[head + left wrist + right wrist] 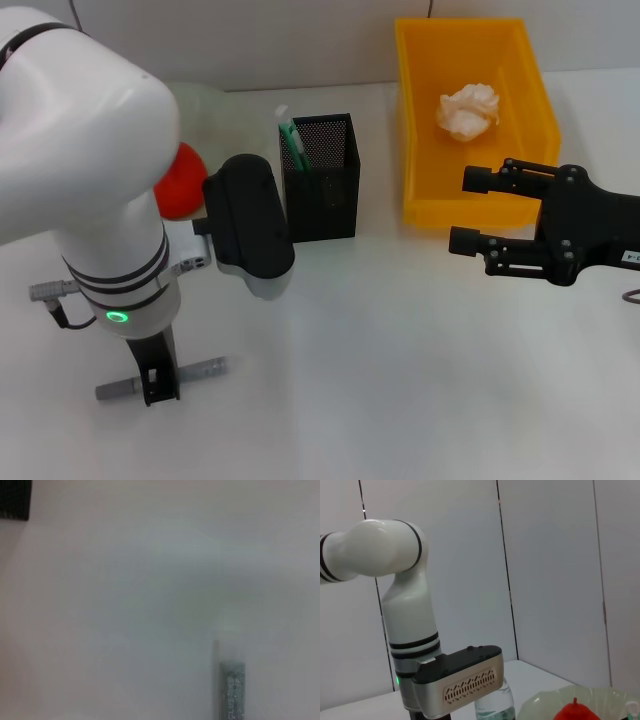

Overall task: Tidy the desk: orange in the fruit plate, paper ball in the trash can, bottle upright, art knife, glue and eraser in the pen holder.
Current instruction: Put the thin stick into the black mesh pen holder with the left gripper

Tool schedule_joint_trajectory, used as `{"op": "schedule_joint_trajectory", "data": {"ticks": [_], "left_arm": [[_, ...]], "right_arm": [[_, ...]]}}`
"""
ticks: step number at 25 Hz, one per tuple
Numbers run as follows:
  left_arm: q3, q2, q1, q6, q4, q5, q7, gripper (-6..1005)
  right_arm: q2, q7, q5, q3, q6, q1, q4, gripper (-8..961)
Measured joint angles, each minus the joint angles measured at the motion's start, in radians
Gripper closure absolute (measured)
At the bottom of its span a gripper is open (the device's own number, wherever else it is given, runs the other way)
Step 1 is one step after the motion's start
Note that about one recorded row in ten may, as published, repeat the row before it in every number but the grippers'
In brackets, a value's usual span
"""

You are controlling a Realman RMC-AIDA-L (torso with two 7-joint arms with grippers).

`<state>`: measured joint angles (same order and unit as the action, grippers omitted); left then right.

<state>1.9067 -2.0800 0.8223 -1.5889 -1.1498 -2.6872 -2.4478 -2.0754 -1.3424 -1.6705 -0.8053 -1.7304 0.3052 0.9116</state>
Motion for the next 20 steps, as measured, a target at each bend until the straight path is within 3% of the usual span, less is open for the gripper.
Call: {"op": "schedule_joint_trajectory", "data": {"ticks": [20], "left_arm": [[-0.013,0.0,-0.006,-0.012,-0.08,0.046,-0.003,862]], "right_arm": [[0.002,0.0,0.0,0.019,0.008,0.0,0.002,191]]}}
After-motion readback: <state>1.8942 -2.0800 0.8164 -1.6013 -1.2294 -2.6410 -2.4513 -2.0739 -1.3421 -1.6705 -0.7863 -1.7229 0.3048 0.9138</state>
